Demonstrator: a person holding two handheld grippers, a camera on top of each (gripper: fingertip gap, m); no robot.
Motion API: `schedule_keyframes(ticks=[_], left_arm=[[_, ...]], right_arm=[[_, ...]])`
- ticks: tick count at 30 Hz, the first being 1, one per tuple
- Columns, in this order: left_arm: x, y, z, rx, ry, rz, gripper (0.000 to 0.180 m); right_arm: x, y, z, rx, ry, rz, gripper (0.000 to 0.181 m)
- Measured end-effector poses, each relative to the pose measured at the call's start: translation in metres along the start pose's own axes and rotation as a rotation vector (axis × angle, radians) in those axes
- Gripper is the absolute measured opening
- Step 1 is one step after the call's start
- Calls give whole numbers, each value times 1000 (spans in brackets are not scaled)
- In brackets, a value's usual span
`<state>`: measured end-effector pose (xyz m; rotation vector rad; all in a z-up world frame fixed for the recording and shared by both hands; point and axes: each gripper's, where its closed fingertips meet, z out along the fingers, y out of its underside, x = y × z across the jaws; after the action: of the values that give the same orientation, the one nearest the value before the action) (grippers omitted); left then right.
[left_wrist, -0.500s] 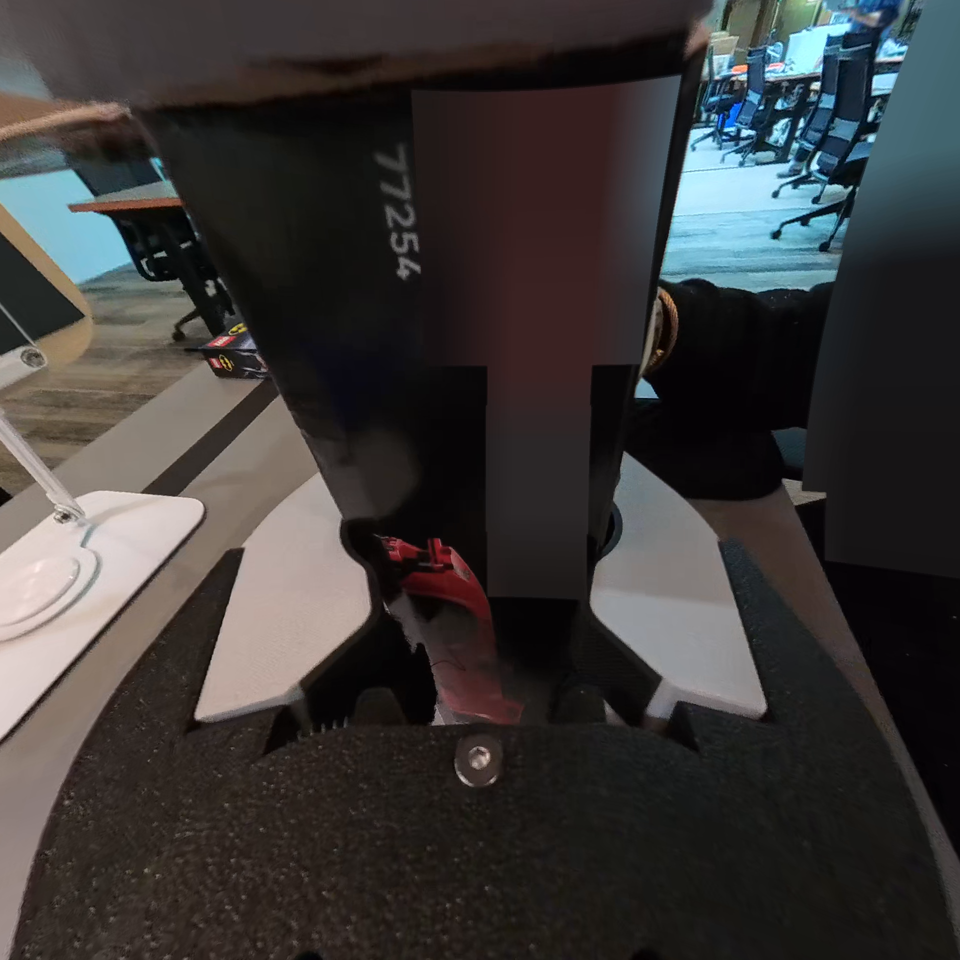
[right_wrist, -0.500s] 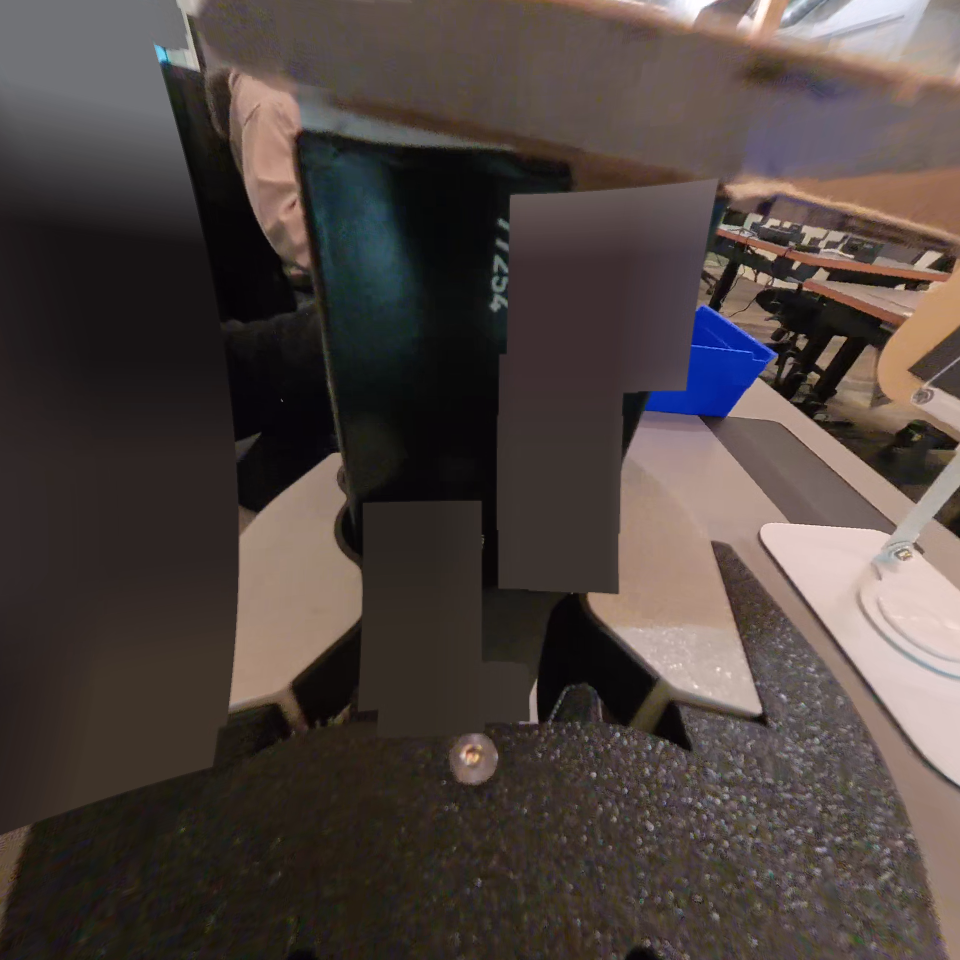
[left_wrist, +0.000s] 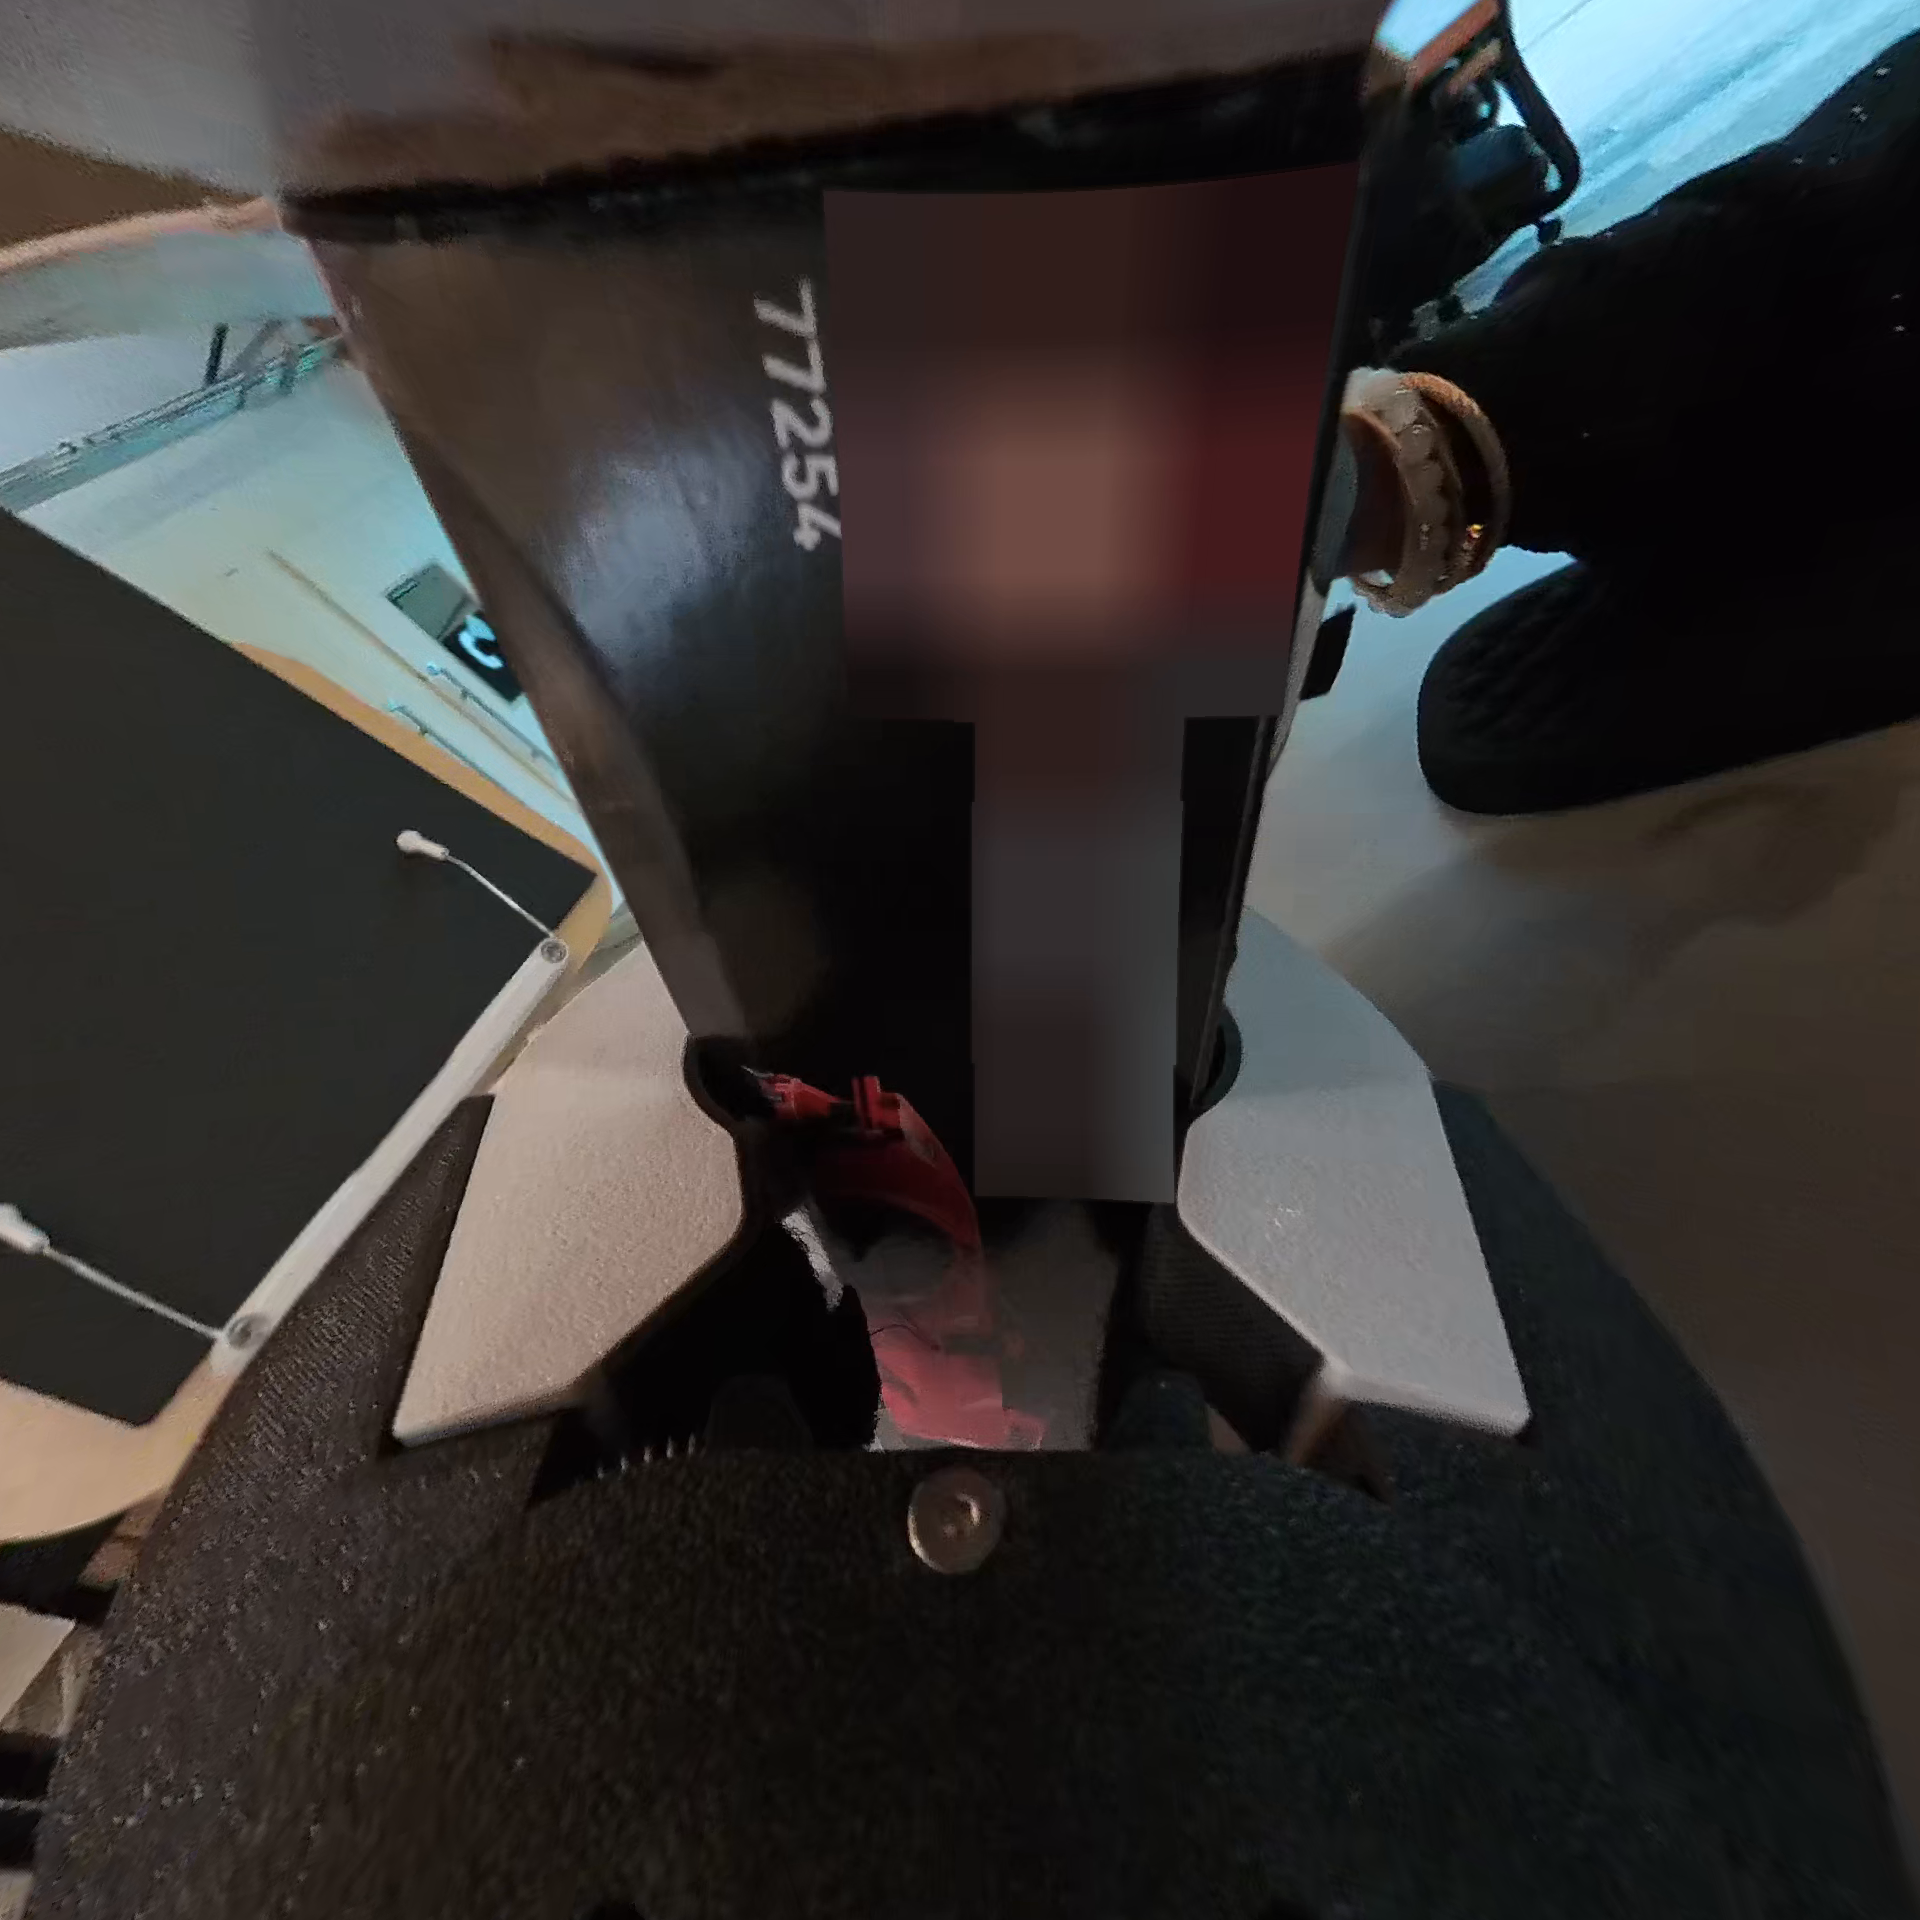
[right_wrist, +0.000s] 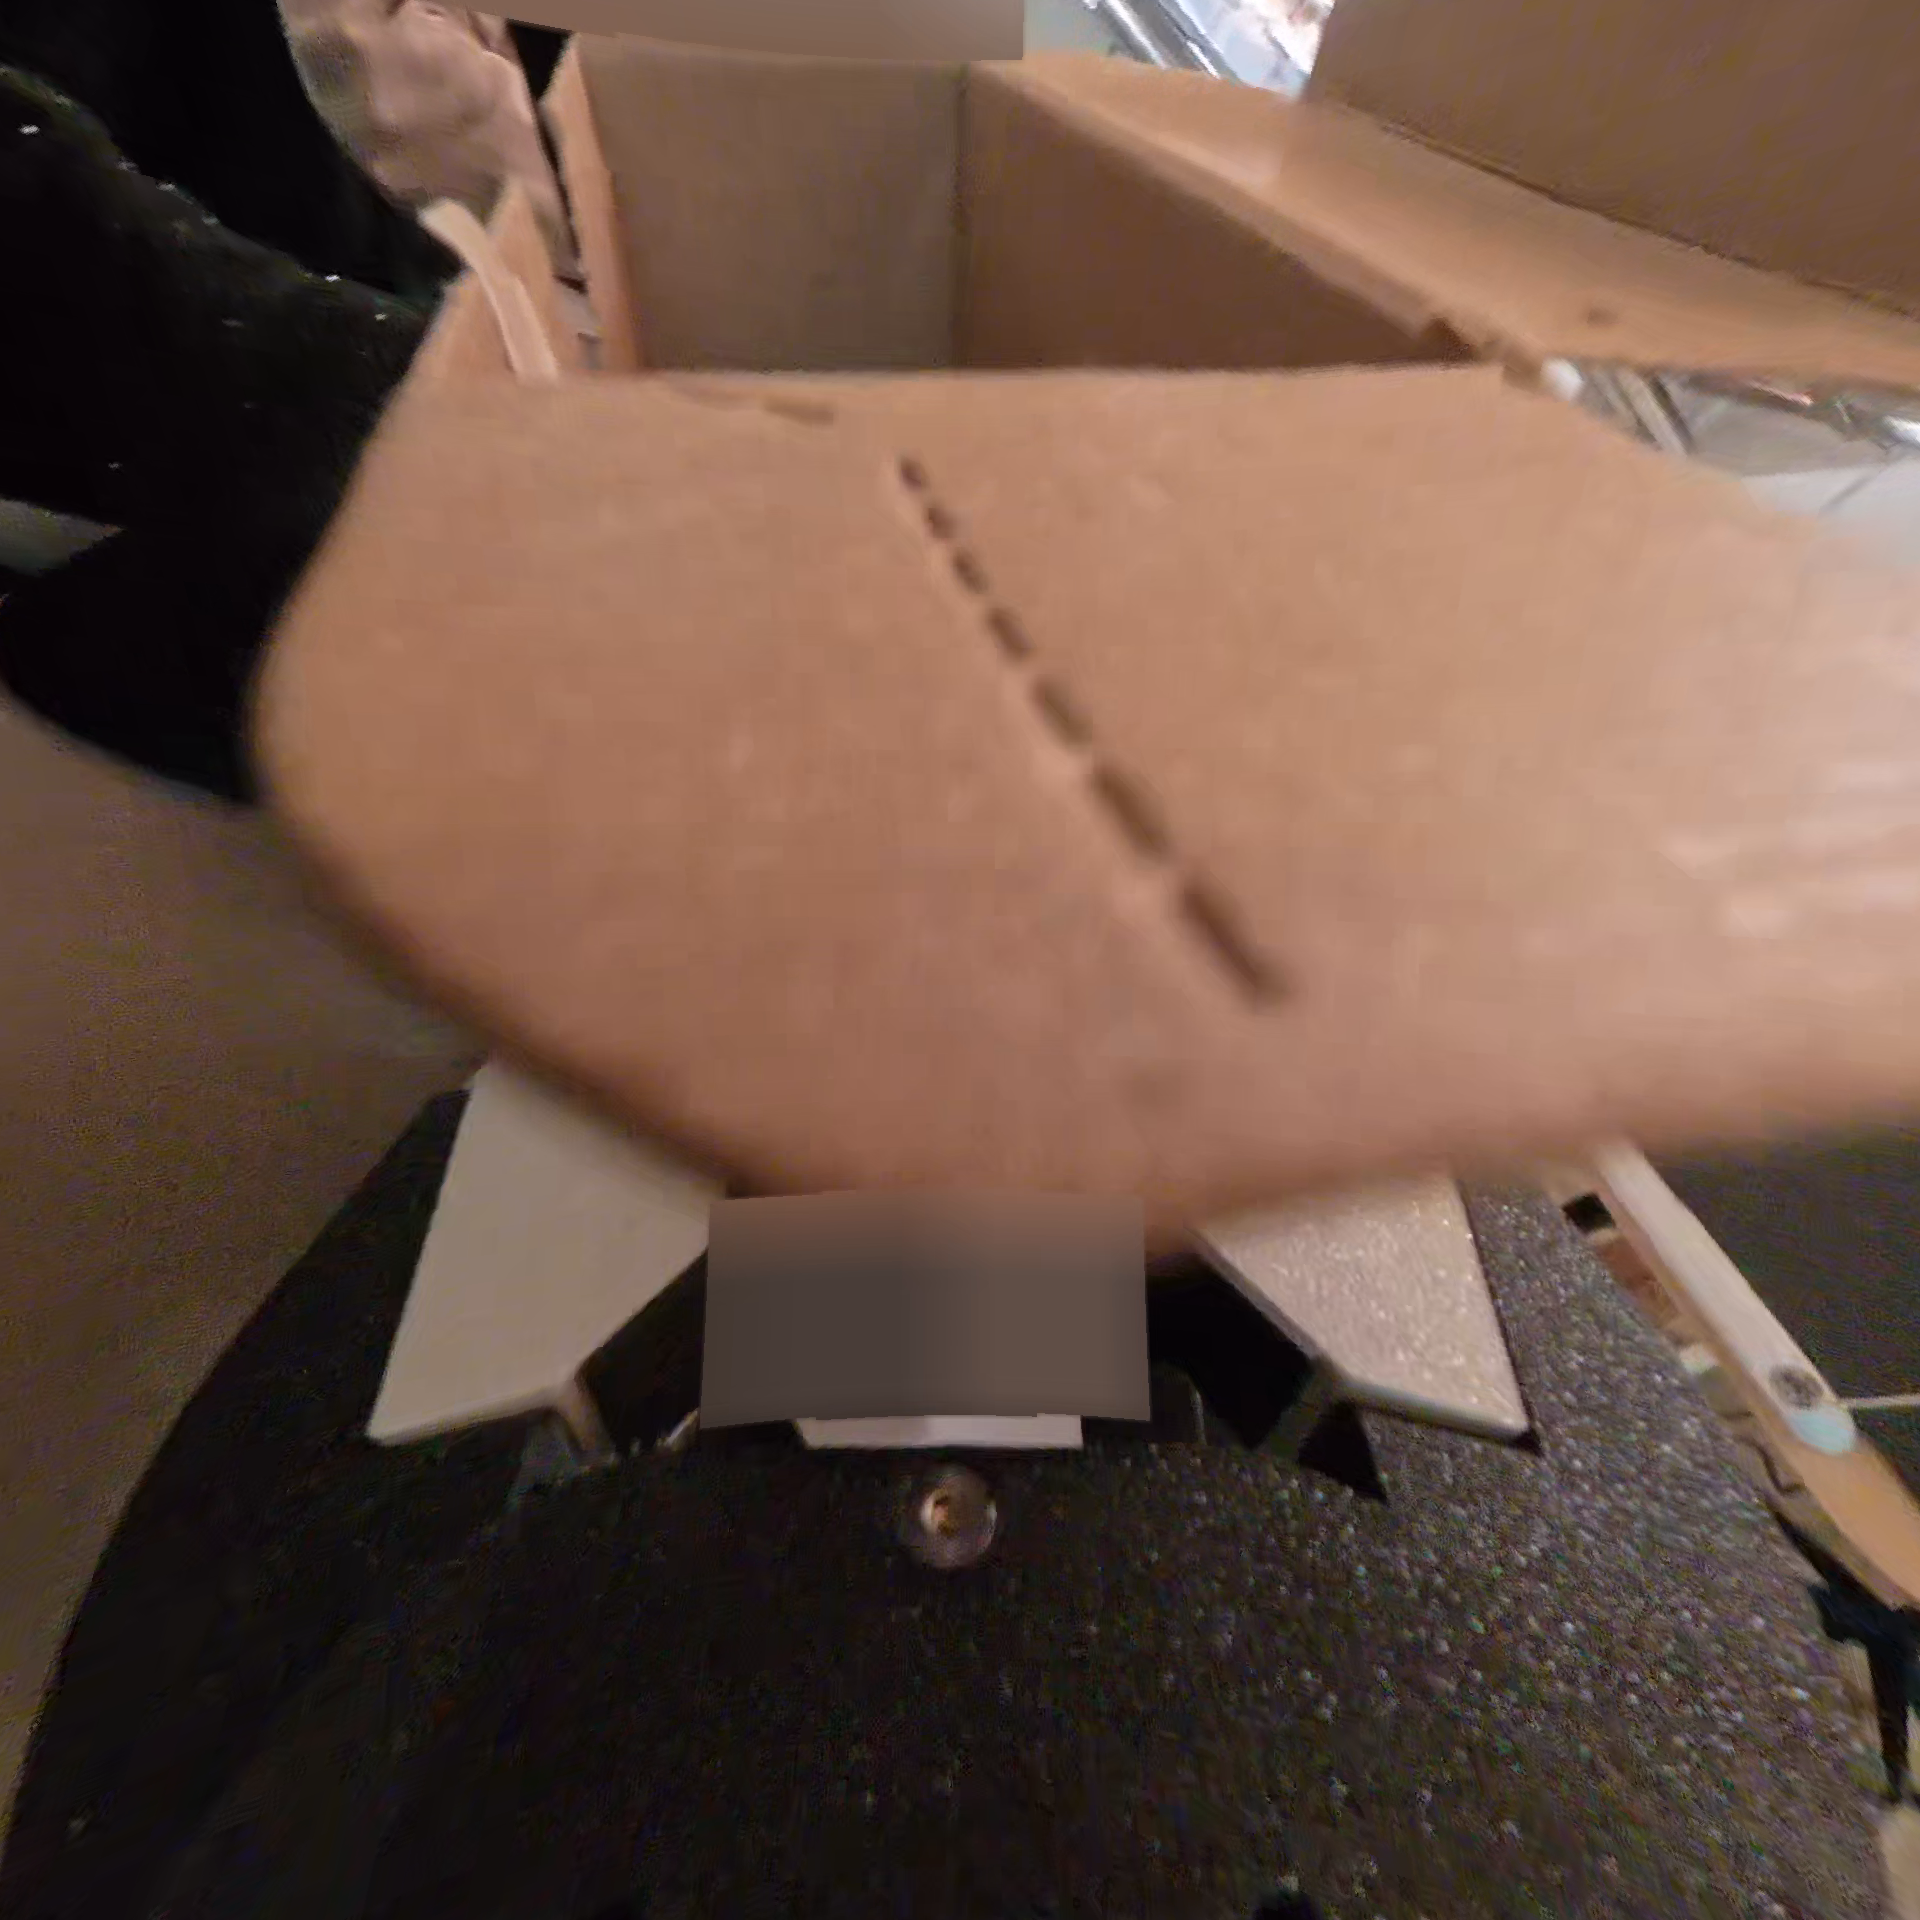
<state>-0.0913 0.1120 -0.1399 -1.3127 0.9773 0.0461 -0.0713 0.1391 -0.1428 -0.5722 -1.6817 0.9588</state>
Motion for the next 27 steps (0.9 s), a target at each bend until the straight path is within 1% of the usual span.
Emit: schedule_keyframes(ticks=[1,2,5,8,11,15,17,19,22,23,25,26,27], left_arm=[[-1,1,-1,-3,-11,-4,86],[-1,3,-2,-8,-18,5,86],[-1,6,-4,-13,-31,8,86],[-2,9,-3,-29,-56,31,86],[0,11,2,-60,-88,92,86],[0,9,5,-55,-108,81,86],[2,9,4,-56,-110,87,86],[2,9,3,-57,-110,94,86],[3,9,3,-56,-105,99,86],[3,9,3,-56,-101,100,86],[4,8,4,-55,-93,106,86],[3,8,4,-54,-91,107,86],[3,8,4,-54,-90,106,86]], right_arm=[[1,2,-1,-10,8,18,86],[-1,4,-4,-31,2,35,81],[-1,13,-29,-96,49,110,81],[-5,15,-75,-127,120,222,73],[-14,2,-121,-147,164,263,52],[-29,-31,-150,-209,174,190,28],[-35,-46,-149,-202,167,137,1],[-39,-57,-144,-177,159,117,0],[-39,-63,-132,-186,147,86,0],[-36,-66,-128,-177,159,70,8],[-31,-69,-117,-179,167,63,47],[-30,-70,-111,-191,156,58,59],[-32,-74,-109,-213,123,41,40]])
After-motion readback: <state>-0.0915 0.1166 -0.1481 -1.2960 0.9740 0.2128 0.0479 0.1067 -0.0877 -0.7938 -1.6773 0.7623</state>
